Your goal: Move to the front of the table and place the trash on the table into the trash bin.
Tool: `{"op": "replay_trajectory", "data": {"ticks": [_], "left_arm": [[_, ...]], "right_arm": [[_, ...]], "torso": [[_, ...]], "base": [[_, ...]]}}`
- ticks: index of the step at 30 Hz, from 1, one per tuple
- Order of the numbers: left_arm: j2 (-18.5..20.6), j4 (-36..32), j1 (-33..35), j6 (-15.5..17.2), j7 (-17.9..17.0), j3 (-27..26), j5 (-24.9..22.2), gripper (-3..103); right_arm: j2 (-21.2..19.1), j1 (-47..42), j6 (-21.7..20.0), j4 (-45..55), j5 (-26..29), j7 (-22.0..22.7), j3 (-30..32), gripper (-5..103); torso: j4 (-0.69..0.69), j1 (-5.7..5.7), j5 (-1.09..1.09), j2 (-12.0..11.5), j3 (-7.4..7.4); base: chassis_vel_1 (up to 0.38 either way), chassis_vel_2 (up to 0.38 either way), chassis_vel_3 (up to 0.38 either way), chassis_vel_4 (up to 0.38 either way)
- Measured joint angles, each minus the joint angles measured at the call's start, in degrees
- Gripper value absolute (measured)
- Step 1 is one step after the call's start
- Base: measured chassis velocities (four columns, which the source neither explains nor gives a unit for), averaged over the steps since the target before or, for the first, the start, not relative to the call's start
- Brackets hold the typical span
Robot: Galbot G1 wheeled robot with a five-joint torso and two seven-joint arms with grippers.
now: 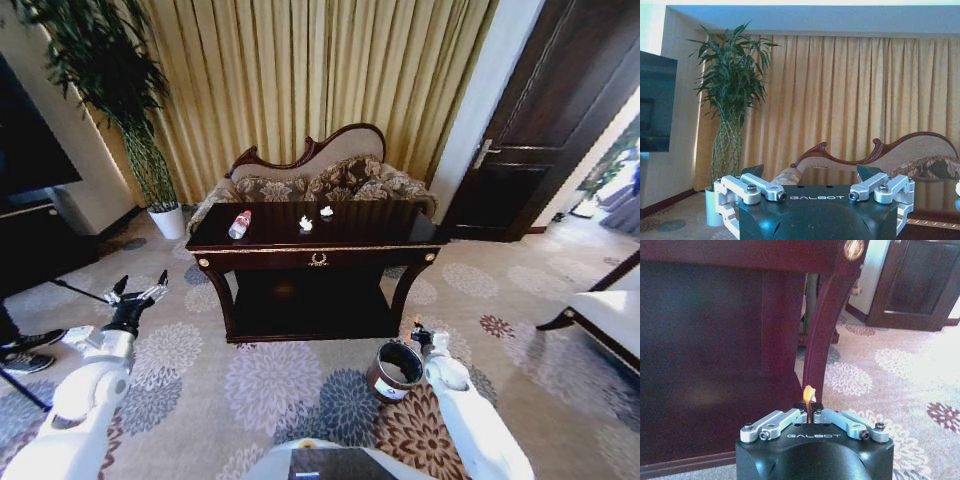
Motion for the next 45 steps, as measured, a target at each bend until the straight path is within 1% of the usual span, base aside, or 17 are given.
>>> {"op": "replay_trajectory", "data": {"ticks": [3, 11, 14, 15, 16, 18, 19, 22, 23, 26, 27, 30, 33, 36, 37, 40, 45], "left_arm": [[-0.28, -0.59, 0.02, 0.15, -0.07, 0.00, 0.00, 100], [-0.59, -0.75, 0.33, 0.28, -0.23, 0.06, 0.11, 100], [-0.42, -1.17, 0.98, 0.15, -0.22, -0.23, 0.05, 100], [-0.09, -1.41, 1.25, 0.05, -0.22, -0.49, -0.05, 100], [-0.09, -1.41, 1.25, 0.05, -0.22, -0.49, -0.05, 100], [0.79, -1.57, 1.45, -0.05, -0.23, -1.01, -0.39, 100], [0.79, -1.57, 1.45, -0.05, -0.23, -1.01, -0.39, 100], [1.53, -1.78, 1.38, -0.06, -0.28, -1.26, -0.89, 100], [1.53, -1.78, 1.38, -0.06, -0.28, -1.26, -0.89, 100], [1.65, -2.04, 1.36, -0.06, -0.32, -1.25, -1.12, 100], [1.65, -2.04, 1.36, -0.06, -0.32, -1.25, -1.12, 100], [1.55, -2.14, 1.37, -0.07, -0.33, -1.02, -1.14, 100], [1.51, -2.14, 1.36, -0.08, -0.33, -0.97, -1.14, 100], [1.56, -1.97, 1.30, -0.13, -0.33, -0.94, -1.21, 100], [1.56, -1.97, 1.30, -0.13, -0.33, -0.94, -1.21, 100], [1.81, -1.73, 1.18, -0.20, -0.33, -0.94, -1.43, 100], [1.93, -1.49, 1.10, -0.32, -0.24, -0.93, -1.57, 100]], "right_arm": [[0.61, 1.26, 0.16, -2.51, 0.21, 0.00, -0.51, 2], [3.32, -1.65, 0.61, -1.16, -1.57, 0.01, 0.86, 2], [4.59, -0.92, 1.09, -1.34, -1.82, 0.01, 1.14, 0], [5.11, -0.35, 1.15, -1.35, -1.90, 0.00, 1.24, 5], [5.11, -0.35, 1.15, -1.35, -1.90, 0.00, 1.24, 5], [5.98, 0.48, 1.18, -1.48, -2.31, 0.00, 1.32, 16], [5.98, 0.48, 1.18, -1.48, -2.31, 0.00, 1.32, 16], [6.55, 1.21, 1.32, -1.83, -2.97, 0.00, 1.49, 32], [6.55, 1.21, 1.32, -1.83, -2.97, 0.00, 1.49, 32], [6.61, 0.93, 1.45, -1.75, -3.46, 0.00, 1.80, 43], [6.61, 0.93, 1.45, -1.75, -3.46, 0.00, 1.80, 43], [6.16, 0.42, 1.62, -1.39, -3.71, 0.00, 2.15, 59], [5.89, 0.23, 1.64, -1.10, -3.74, 0.00, 2.25, 64], [5.59, 0.19, 1.64, -0.63, -3.73, 0.00, 2.32, 80], [5.59, 0.19, 1.64, -0.63, -3.73, 0.00, 2.32, 80], [5.57, 0.33, 1.63, -0.48, -3.99, 0.00, 2.30, 96], [5.85, 0.56, 1.60, -0.60, -4.62, 0.00, 2.20, 100]], "torso": [[0.00, 0.00, 0.00, 0.00, 0.00], [-0.05, 0.00, -0.02, 0.01, 0.00], [-0.01, 0.00, 0.00, 0.00, 0.00], [0.00, 0.00, 0.00, 0.00, 0.00], [0.00, 0.00, 0.00, 0.00, 0.00], [0.00, 0.00, 0.00, 0.00, 0.00], [0.00, 0.00, 0.00, 0.00, 0.00], [0.00, 0.00, -0.01, 0.01, 0.00], [0.00, 0.00, -0.01, 0.01, 0.00], [-0.02, 0.00, -0.01, 0.01, 0.00], [-0.02, 0.00, -0.01, 0.01, 0.00], [-0.02, 0.00, -0.01, 0.01, 0.00], [-0.02, 0.00, -0.01, 0.00, 0.00], [-0.02, 0.00, -0.01, 0.00, 0.00], [-0.02, 0.00, -0.01, 0.00, 0.00], [-0.02, 0.00, 0.00, 0.00, 0.00], [-0.01, 0.00, 0.00, 0.00, 0.00]], "base": [[0.000, 0.000, 0.000, 0.000], [0.000, 0.000, 0.000, 0.000], [0.000, 0.000, 0.000, 0.000], [0.000, 0.000, 0.000, 0.000], [0.000, 0.000, 0.000, 0.000], [0.000, 0.000, 0.000, 0.000], [0.000, 0.000, 0.000, 0.000], [0.000, 0.000, 0.000, 0.000], [0.000, 0.000, 0.000, 0.000], [0.000, 0.000, 0.000, 0.000], [0.000, 0.000, 0.000, 0.000], [0.000, 0.000, 0.000, 0.000], [0.000, 0.000, 0.000, 0.000], [0.000, 0.000, 0.000, 0.000], [0.000, 0.000, 0.000, 0.000], [0.000, 0.000, 0.000, 0.000], [0.000, 0.000, 0.000, 0.000]]}}
